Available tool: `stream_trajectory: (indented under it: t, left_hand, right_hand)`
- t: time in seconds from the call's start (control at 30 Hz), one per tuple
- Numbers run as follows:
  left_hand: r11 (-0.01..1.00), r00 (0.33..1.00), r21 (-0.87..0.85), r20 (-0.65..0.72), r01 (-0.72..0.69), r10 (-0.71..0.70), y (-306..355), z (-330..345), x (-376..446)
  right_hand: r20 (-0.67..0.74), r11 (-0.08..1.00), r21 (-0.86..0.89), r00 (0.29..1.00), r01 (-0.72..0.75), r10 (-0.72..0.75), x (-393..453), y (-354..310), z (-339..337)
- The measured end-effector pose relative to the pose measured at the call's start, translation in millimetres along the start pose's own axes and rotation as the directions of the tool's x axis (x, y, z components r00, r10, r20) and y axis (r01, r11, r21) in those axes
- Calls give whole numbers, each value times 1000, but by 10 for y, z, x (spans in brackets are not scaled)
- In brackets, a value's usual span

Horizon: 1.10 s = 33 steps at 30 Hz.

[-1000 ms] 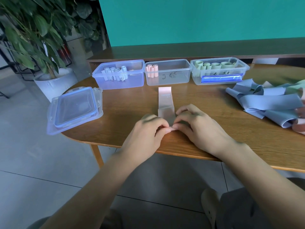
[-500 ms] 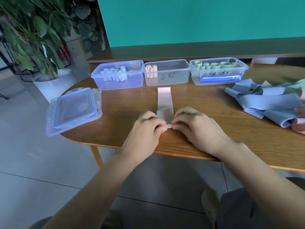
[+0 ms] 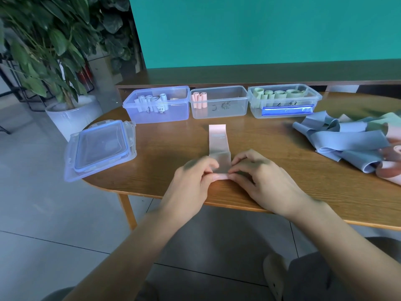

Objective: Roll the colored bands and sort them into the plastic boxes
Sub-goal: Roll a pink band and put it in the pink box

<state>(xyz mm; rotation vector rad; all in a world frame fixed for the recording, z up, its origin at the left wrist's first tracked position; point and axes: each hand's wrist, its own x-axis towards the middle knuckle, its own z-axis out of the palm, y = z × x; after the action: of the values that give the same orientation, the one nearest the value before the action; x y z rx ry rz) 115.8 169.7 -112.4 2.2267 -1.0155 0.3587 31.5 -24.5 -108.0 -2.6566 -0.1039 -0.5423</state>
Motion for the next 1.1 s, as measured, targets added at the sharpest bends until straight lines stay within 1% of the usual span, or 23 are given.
stream_trajectory:
  t: [0.13,0.2,0.3,0.47,0.63,0.7,0.87,0.93,1.1]
  left_hand:
    - [998,999,57,5,-33,33,3,6,23]
    - [996,999,75,-10,-43,44,6,2,40]
    - [995,1000,99,19,-15,13,9,-1,45]
    - [997,999,75,-20,-30,32,-1,3,54]
    - [996,998,72,-26,-54,56,4,14,84]
    - [996,999,77,-16,-49,50,8,19,100]
    - [994,999,97,15,-44,43,20,36,154]
    - [995,999,94,20,-39,37,30,46,178]
    - [992,999,119,17,-39,37,36,73,213]
  right_hand:
    - [-42,999,39,999,19,-17,18,-4,12]
    - [-19,1000,25,1000,14,-13,41,-6,7]
    - [29,1000,-29,1000,-3,4,66,1,0]
    - [28,999,-40,999,-30,31,111,-31,-27]
    - [47,998,-48,998,-40,42,150,-4,-15]
    - [32,998,-50,998,-46,48,152,0,-6]
    - [-67,999,-8,997,-35,34,138,12,26]
    - [-53,999,-5,998,-32,31,143,12,20]
    - [-10,995,-74,998,-62,61,180,48,31]
